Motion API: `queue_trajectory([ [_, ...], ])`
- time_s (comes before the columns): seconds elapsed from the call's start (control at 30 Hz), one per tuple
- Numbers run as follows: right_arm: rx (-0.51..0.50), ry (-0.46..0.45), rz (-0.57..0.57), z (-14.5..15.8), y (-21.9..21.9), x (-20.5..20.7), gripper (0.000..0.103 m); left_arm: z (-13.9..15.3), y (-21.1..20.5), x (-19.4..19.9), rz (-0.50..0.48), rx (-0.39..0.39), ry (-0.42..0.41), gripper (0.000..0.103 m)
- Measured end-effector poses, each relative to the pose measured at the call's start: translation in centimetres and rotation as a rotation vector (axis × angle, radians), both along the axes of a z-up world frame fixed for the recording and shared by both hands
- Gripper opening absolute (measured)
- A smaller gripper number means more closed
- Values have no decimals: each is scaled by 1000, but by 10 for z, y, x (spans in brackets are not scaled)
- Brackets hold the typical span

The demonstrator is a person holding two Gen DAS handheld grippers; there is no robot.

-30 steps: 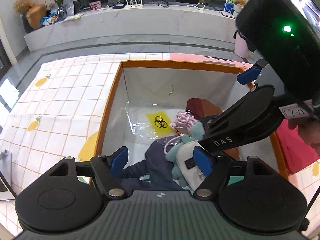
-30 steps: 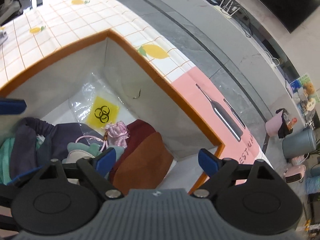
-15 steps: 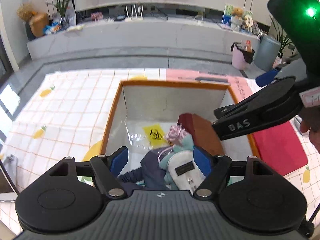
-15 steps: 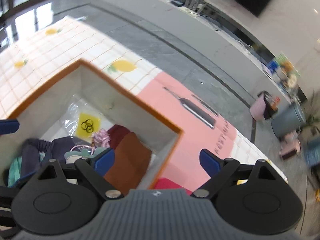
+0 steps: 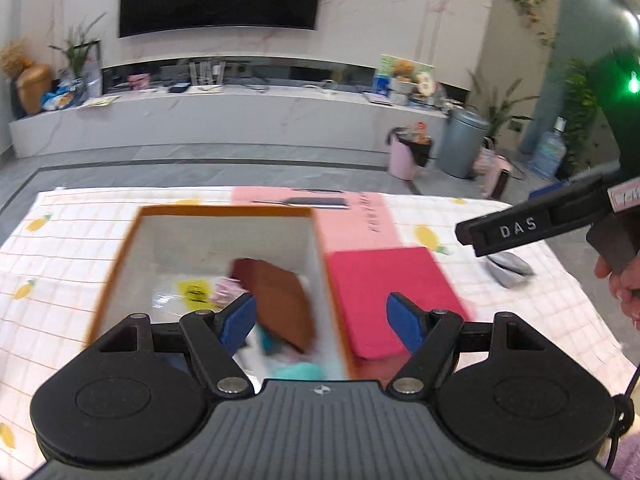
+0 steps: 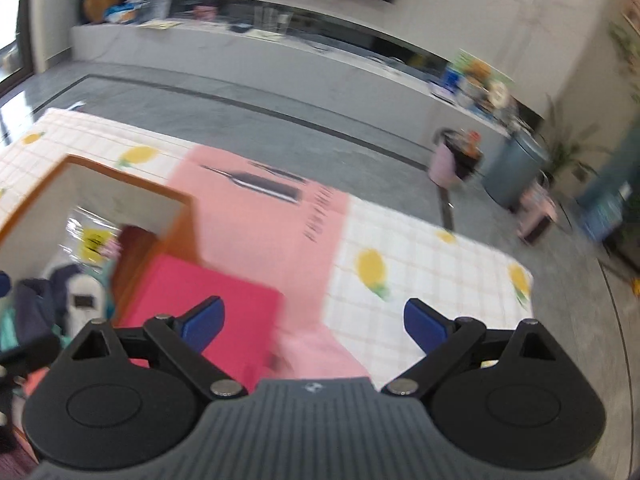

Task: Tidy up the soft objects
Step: 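Withdraw both tools from the box toward the pink towel and grey pouch, then move the left tool over the pink towel while the right tool approaches the grey pouch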

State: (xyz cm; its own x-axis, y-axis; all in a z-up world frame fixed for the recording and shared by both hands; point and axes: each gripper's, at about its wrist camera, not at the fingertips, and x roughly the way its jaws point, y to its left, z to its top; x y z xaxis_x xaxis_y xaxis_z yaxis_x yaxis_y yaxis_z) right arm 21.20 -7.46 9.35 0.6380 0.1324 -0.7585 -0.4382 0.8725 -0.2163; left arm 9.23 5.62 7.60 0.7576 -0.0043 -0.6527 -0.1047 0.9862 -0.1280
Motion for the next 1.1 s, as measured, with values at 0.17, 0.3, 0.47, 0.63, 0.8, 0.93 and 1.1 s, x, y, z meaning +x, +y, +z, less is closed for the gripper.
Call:
queue_trajectory([
  [0.17, -7, 5, -109, -31, -67, -21, 95, -10, -23, 6, -95, -13, 49, 86],
  [0.3, -27, 30, -134, -57, -101, -41, 95, -20, -40, 9, -130, -43, 60, 86],
  [0.47, 43, 86, -208, -77, -134, -52, 95, -36, -71, 7, -164, -29, 60, 86],
  [0.63, 62, 65, -287, -96, -149, -50, 96, -54, -106, 4, -194, -10, 82, 86],
  [0.8, 75, 72, -315, -119, -171, -40, 96, -75, -141, 5, -214, 35, 87, 86],
  [0.93, 50, 71, -307, -134, -190, -23, 96, -90, -163, 13, -215, 50, 94, 86],
  [1.1, 74, 58, -290, -141, -203, 3, 96, -109, -190, 37, -172, 82, 133, 85],
])
